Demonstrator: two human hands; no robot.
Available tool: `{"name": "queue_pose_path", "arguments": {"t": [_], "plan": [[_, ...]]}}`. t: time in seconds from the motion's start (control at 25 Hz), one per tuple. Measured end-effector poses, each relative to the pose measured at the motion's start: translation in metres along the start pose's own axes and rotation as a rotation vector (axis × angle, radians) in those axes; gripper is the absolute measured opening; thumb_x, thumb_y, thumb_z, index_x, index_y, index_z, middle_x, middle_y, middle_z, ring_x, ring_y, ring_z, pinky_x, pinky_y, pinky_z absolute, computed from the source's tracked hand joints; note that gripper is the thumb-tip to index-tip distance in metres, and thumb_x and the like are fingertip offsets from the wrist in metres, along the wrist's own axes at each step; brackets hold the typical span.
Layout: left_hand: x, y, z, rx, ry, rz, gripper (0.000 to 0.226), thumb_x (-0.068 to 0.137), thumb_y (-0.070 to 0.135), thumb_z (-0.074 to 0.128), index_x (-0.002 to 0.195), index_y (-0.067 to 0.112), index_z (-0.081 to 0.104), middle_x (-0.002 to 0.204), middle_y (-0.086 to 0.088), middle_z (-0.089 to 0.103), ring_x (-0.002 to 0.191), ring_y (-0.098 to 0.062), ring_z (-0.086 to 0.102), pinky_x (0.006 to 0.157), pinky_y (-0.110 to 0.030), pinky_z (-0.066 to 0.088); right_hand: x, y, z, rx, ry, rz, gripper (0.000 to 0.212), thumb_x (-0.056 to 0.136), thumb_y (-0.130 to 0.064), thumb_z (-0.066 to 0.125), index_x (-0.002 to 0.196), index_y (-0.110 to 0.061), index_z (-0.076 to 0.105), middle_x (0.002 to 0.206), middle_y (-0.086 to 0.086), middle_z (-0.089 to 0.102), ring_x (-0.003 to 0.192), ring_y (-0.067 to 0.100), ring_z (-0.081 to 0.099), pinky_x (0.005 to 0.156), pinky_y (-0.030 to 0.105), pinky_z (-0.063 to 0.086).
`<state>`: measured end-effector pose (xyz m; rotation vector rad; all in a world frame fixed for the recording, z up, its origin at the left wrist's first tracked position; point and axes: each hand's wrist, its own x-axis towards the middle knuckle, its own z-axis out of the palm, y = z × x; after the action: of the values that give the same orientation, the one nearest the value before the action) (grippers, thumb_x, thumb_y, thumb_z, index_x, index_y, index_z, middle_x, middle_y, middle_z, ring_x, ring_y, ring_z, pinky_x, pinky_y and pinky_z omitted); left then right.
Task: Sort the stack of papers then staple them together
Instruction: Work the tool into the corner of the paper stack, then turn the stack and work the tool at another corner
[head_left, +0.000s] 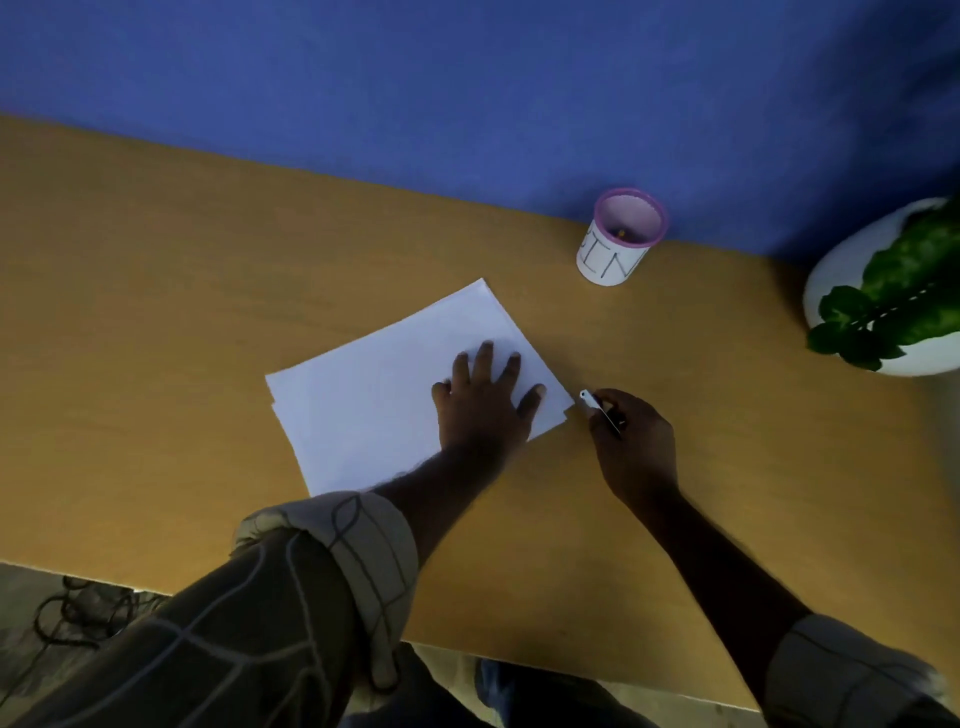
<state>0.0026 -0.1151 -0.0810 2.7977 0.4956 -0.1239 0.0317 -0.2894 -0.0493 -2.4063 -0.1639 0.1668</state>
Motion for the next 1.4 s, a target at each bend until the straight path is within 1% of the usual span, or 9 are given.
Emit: {"name": "queue_pose_path", "arguments": {"t": [0.12,0.2,0.36,0.56,0.68,0.8,0.92,1.12,1.4], "plan": [[0.017,-0.009,-0.016,-0.031,-0.06,0.035,0.051,0.1,0.049,0.044,0.148,0.032,0.045,0.162,-0.002,0.032,0.141,-0.033,0.037,0.107,-0.054,0.039,-0.005,-0.001,0.001,0.042,0.035,0.052,0.03,0.095,-0.022,0.061,0.123,-0.013,0.064,0.107,0.006,0.072,0.087,0.016,0.067,0.067,0.024,0.051],[0.033,-0.031,-0.027,0.057,-0.083,0.263,0.05,0.098,0.043,0.05,0.148,0.034,0.047,0.164,-0.002,0.03,0.144,-0.032,0.034,0.112,-0.051,0.035,-0.009,-0.002,0.005,0.071,0.066,0.111,0.033,0.094,-0.022,0.063,0.125,-0.011,0.063,0.108,0.007,0.071,0.088,0.017,0.066,0.064,0.019,0.047],[0.058,-0.076,-0.036,0.198,-0.236,0.687,0.066,0.096,0.063,0.046,0.156,0.042,0.029,0.171,0.004,0.015,0.157,-0.026,0.014,0.122,-0.048,0.021,-0.018,-0.01,0.02,0.113,0.087,0.179,0.033,0.093,-0.018,0.063,0.126,-0.012,0.063,0.106,0.004,0.07,0.084,0.012,0.062,0.061,0.013,0.042],[0.04,-0.05,-0.018,0.134,-0.18,0.367,0.079,0.09,0.075,0.037,0.159,0.038,0.02,0.171,0.003,0.012,0.154,-0.028,0.021,0.115,-0.056,0.03,-0.014,-0.022,0.035,0.171,0.122,0.194,0.024,0.095,-0.023,0.06,0.117,-0.016,0.068,0.097,0.001,0.071,0.076,0.012,0.062,0.059,0.019,0.042],[0.024,-0.031,-0.011,0.113,-0.118,0.27,0.08,0.092,0.073,0.036,0.157,0.027,0.028,0.167,-0.005,0.026,0.144,-0.032,0.037,0.111,-0.053,0.038,-0.007,-0.032,0.04,0.147,0.186,0.211,0.023,0.096,-0.028,0.06,0.113,-0.015,0.07,0.091,0.0,0.069,0.072,0.009,0.06,0.057,0.009,0.039],[0.041,-0.034,-0.013,0.075,0.001,0.52,0.074,0.092,0.07,0.04,0.152,0.026,0.041,0.16,-0.007,0.04,0.142,-0.031,0.044,0.111,-0.05,0.041,-0.004,-0.042,0.048,0.054,0.293,0.162,0.021,0.095,-0.017,0.062,0.114,-0.013,0.069,0.089,0.003,0.068,0.073,0.016,0.062,0.059,0.017,0.046],[0.067,-0.041,-0.01,0.059,-0.047,0.767,0.073,0.093,0.071,0.035,0.153,0.03,0.04,0.165,-0.005,0.032,0.152,-0.032,0.03,0.12,-0.052,0.029,-0.005,-0.048,0.06,-0.024,0.367,0.193,0.025,0.091,-0.008,0.063,0.115,-0.011,0.068,0.092,0.009,0.068,0.073,0.023,0.062,0.056,0.024,0.044],[0.076,-0.05,0.013,0.017,-0.058,0.807,0.079,0.092,0.076,0.033,0.157,0.031,0.031,0.17,-0.002,0.017,0.158,-0.026,0.011,0.128,-0.046,0.012,-0.006,-0.053,0.074,-0.134,0.38,0.186,0.03,0.088,-0.004,0.063,0.117,-0.011,0.067,0.092,0.012,0.066,0.072,0.033,0.063,0.058,0.034,0.051],[0.079,-0.042,0.009,-0.031,-0.002,0.807,0.078,0.083,0.077,0.044,0.148,0.034,0.047,0.16,-0.009,0.041,0.147,-0.035,0.036,0.116,-0.05,0.03,0.002,-0.062,0.086,-0.216,0.393,0.212,0.03,0.089,-0.003,0.06,0.118,-0.004,0.067,0.088,0.015,0.066,0.07,0.033,0.061,0.057,0.031,0.046]]}}
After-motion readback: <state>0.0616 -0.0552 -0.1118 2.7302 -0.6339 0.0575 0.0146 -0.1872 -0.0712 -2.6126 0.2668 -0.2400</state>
